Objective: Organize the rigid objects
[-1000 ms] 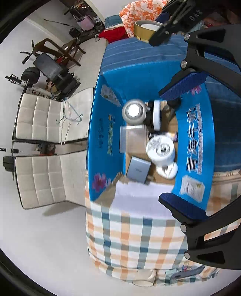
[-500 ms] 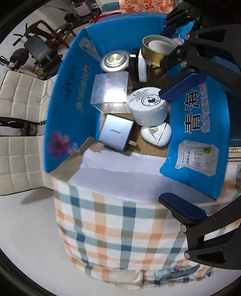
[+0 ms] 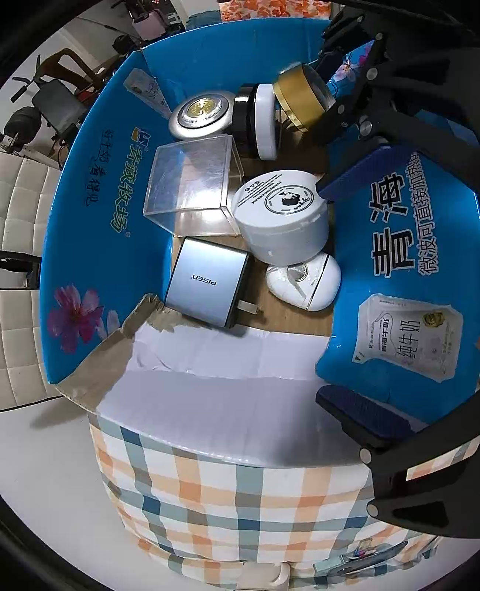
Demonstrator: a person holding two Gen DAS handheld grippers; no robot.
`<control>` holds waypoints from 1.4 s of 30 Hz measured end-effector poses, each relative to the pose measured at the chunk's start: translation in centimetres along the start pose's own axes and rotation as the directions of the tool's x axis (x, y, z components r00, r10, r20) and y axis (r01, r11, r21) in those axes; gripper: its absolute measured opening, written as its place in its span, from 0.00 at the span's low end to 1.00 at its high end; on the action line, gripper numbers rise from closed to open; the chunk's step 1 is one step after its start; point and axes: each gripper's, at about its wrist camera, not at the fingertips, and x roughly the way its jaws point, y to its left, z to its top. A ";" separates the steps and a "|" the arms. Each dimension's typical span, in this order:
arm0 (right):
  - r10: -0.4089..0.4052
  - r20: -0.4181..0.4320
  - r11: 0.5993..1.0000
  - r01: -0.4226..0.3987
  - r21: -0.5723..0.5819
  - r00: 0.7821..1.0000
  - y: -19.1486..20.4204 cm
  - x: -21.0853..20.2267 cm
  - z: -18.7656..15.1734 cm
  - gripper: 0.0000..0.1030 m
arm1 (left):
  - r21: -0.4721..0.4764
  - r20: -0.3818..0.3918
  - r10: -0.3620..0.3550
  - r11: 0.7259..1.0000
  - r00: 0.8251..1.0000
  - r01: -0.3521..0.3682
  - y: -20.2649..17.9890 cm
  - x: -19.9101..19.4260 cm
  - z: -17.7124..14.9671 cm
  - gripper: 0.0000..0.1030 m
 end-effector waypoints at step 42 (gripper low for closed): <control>0.142 0.375 0.989 -0.143 -0.024 0.916 -6.7 -33.9 -9.3 0.95 | 0.007 0.345 -0.014 1.000 0.938 0.013 -2.3 -26.6 -6.8 1.00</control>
